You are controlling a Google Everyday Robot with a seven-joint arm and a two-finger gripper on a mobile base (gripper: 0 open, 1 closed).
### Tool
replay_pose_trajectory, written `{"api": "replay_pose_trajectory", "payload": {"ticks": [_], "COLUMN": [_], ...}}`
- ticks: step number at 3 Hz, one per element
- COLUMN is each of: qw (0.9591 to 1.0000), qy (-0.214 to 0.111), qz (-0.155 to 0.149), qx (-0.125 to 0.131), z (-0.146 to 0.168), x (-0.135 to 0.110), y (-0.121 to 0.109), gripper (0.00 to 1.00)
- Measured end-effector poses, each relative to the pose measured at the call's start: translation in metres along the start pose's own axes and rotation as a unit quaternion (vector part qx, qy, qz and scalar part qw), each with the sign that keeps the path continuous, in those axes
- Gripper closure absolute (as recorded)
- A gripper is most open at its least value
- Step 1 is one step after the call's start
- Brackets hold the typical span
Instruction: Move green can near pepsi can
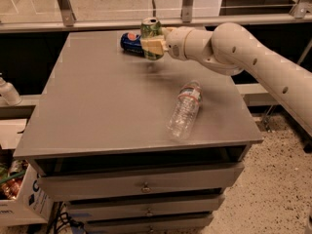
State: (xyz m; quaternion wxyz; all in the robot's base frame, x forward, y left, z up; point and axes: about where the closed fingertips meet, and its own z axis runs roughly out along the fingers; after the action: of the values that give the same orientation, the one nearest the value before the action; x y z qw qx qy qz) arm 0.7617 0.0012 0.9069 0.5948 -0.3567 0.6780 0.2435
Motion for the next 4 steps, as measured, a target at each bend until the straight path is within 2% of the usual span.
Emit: {"api": "replay_pose_trajectory", "payload": {"ticks": [1, 2, 3, 4], "qw": [0.9998, 0.9997, 0.9998, 0.9997], "qy": [-0.001, 0.006, 0.008, 0.017], "qz": [0.002, 0.004, 0.008, 0.011], "qx": [0.021, 0.023, 0.018, 0.016], "z": [0.0, 0.011, 0.013, 0.012], "x": [0.003, 0.031, 0.039, 0.045], "y": [-0.026, -0.061, -0.062, -0.063], "gripper": [1.0, 1.0, 1.0, 0.82]}}
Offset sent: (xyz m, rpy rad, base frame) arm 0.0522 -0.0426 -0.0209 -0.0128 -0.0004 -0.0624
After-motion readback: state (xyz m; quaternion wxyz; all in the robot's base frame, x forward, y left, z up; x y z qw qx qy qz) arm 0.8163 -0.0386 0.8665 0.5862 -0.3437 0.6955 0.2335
